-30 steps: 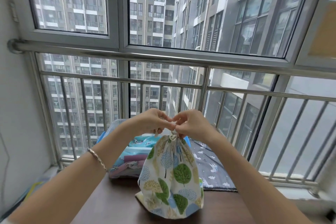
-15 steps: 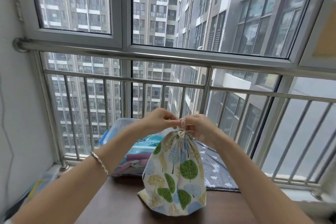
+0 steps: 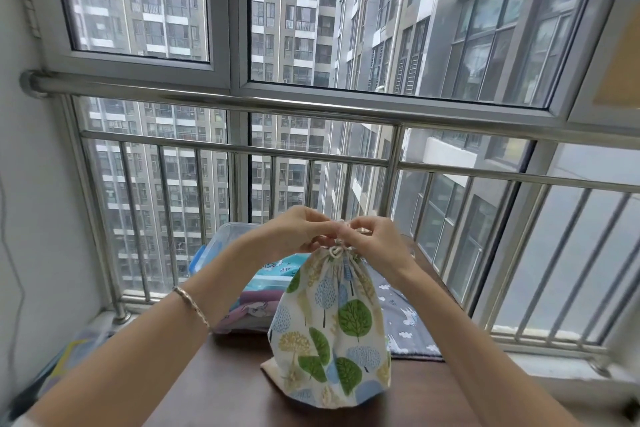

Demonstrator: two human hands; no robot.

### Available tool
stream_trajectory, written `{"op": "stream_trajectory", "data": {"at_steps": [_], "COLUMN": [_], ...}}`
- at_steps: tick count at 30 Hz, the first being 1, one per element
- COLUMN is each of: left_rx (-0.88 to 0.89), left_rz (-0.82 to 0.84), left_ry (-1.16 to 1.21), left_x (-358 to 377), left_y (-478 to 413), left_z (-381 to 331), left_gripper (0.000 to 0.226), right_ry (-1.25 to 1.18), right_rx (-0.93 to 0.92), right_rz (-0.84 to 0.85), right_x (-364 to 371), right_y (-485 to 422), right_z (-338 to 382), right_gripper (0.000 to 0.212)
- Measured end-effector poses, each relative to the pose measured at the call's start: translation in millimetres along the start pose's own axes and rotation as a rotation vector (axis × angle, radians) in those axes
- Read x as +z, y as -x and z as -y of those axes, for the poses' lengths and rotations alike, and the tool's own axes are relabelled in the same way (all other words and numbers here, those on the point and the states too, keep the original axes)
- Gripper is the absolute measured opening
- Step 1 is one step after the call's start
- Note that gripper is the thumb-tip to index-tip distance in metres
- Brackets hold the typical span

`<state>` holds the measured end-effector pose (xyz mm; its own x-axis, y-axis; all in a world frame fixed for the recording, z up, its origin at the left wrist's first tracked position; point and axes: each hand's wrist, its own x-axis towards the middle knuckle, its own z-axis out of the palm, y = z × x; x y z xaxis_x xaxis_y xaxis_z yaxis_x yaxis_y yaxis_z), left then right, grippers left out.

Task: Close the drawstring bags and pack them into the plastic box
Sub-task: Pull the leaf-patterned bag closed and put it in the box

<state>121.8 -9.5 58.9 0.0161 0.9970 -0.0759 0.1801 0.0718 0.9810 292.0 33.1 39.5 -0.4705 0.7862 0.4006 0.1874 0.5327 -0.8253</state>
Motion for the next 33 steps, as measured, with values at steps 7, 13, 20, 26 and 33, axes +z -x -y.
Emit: {"op": "stream_trajectory", "data": {"at_steps": [7,13,20,26,33], "left_rx": [0.072,-0.010,0.047,-0.095,-0.107], "left_rz": [-0.170,-0.085,-0.052,-0.037,0.044], "left_ry": [-0.283,-0.094,0.148,0.244,0.767], "left_x": [-41.6,-23.1,-33.3,-54.2,-79.4], "left_y": [16.5,13.3,16.4,14.4,23.2], "left_z": [7.4,10.4,15.2,45.8,68.9], "left_gripper": [0.012,0.017,0.045,0.077,0.099], "right_ry": [0.102,0.254,0.163,-0.289,-0.970], "right_rx": [0.074,0.169,0.065,0.055,0.087], "right_rz": [0.017,0.465,0.364,0.145,0.040], "right_x": [-43.0,-19.4,-26.6,-42.1,-24.6], "right_y": [-0.9,-0.2,-22.4,-57.2,-107.3], "right_z": [-30.3,-5.3,35.9,84.7,123.2], "right_gripper": [0.030,0.082,0.015,0.012,0.027]}}
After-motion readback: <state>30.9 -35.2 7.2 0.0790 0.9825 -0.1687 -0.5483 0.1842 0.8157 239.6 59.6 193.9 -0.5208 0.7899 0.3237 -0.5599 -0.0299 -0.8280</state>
